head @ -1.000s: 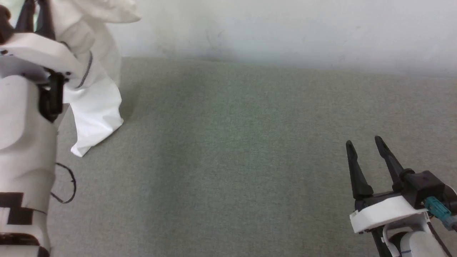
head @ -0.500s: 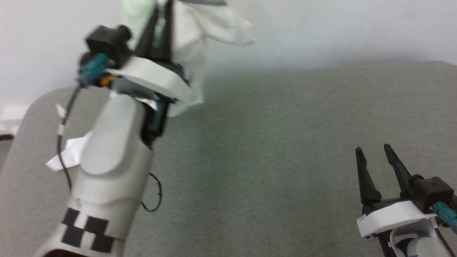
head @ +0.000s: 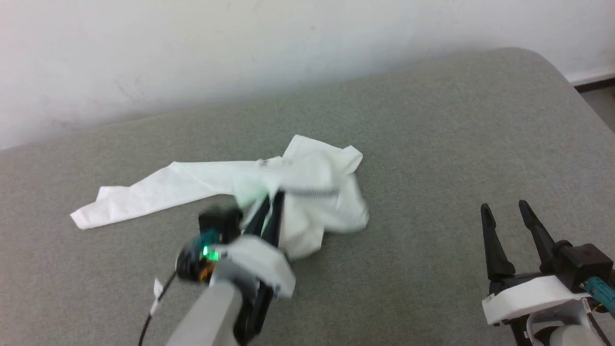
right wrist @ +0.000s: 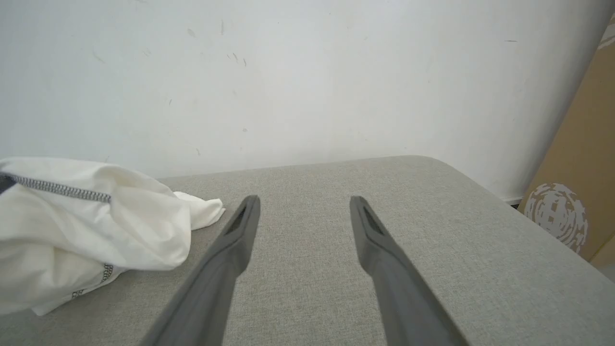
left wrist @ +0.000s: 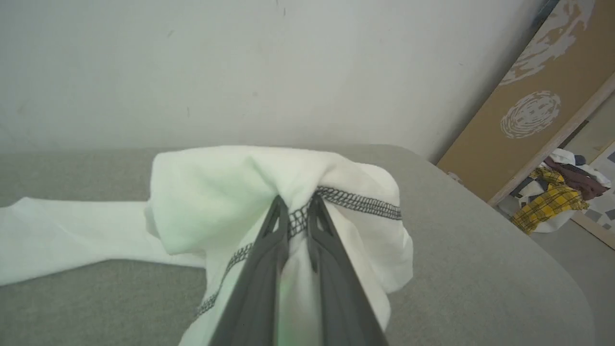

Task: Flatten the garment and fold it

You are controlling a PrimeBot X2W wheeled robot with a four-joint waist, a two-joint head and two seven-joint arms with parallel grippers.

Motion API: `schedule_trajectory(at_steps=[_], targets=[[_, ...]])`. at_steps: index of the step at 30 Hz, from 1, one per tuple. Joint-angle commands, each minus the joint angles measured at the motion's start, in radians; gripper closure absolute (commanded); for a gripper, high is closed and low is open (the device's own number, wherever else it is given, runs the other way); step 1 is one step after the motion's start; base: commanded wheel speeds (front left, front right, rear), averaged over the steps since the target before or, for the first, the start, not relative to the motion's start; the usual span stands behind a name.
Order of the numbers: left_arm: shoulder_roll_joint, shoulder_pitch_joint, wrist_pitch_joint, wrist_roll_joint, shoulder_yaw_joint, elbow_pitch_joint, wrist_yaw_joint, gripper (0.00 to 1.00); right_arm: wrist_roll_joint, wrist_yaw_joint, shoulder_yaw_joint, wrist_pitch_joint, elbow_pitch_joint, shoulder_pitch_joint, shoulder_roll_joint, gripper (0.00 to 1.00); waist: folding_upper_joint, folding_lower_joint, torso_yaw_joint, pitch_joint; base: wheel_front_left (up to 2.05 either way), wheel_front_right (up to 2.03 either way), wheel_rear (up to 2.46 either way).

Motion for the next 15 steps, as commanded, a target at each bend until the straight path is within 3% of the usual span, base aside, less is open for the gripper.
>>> schedule_trajectory(at_steps=[1,4,5,6,7,15], targets=[[0.006,0.013,-0.003,-0.008,-0.001,0.004,0.004,1.0,0.007,-0.001,0.003,-0.001,-0.003,0.007,0.002,0.0,0.0,0.0,-0.011,0.015,0.0,0.0,0.0],[0.005,0.088,-0.013,-0.031,0.005,0.027,0.01,1.0,0.005,-0.001,0.006,0.001,-0.001,0.007,0.002,0.0,0.0,0.0,0.003,0.016,0.0,0.0,0.0],[0.007,0.107,-0.018,-0.032,0.005,0.03,0.013,0.9,0.004,-0.001,0.008,0.002,0.0,0.007,0.002,0.0,0.0,0.0,0.009,0.014,0.0,0.0,0.0],[0.009,0.122,-0.022,-0.031,0.003,0.031,0.012,0.53,0.004,-0.001,0.01,0.002,0.001,0.007,0.002,0.0,0.0,0.0,0.016,0.009,0.0,0.0,0.0],[0.011,0.134,-0.03,-0.029,0.004,0.027,0.013,0.0,0.002,-0.001,0.01,0.003,0.002,0.008,0.002,0.0,0.0,0.0,0.024,0.004,0.0,0.0,0.0],[0.02,0.178,-0.066,0.056,0.013,-0.121,0.019,0.0,-0.012,-0.001,0.014,0.018,-0.004,0.029,0.002,0.0,0.0,0.0,0.08,-0.052,0.0,0.0,0.0]])
